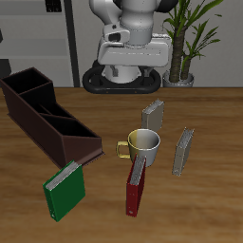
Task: Place the left yellow book into the right desk caddy's front compartment
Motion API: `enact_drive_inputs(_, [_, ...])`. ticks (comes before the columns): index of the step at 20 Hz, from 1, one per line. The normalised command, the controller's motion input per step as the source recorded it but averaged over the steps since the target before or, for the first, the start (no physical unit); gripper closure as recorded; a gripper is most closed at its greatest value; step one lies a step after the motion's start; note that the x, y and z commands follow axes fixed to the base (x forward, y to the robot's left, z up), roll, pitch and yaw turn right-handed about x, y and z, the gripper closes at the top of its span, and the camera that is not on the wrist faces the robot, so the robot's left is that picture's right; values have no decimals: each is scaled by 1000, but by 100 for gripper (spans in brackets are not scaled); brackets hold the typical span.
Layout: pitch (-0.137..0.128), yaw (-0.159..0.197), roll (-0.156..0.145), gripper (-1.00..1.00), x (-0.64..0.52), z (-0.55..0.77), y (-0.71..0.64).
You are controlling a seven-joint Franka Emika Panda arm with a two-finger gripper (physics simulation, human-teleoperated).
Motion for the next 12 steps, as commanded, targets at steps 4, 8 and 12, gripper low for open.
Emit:
enact_drive_inputs(4, [-56, -79, -14, -100, 107, 54, 395])
enact_drive_inputs(8, [-17, -80, 11, -100, 187, 11, 475])
enact_drive_inputs(12, [-24, -45, -6, -100, 125, 25, 295])
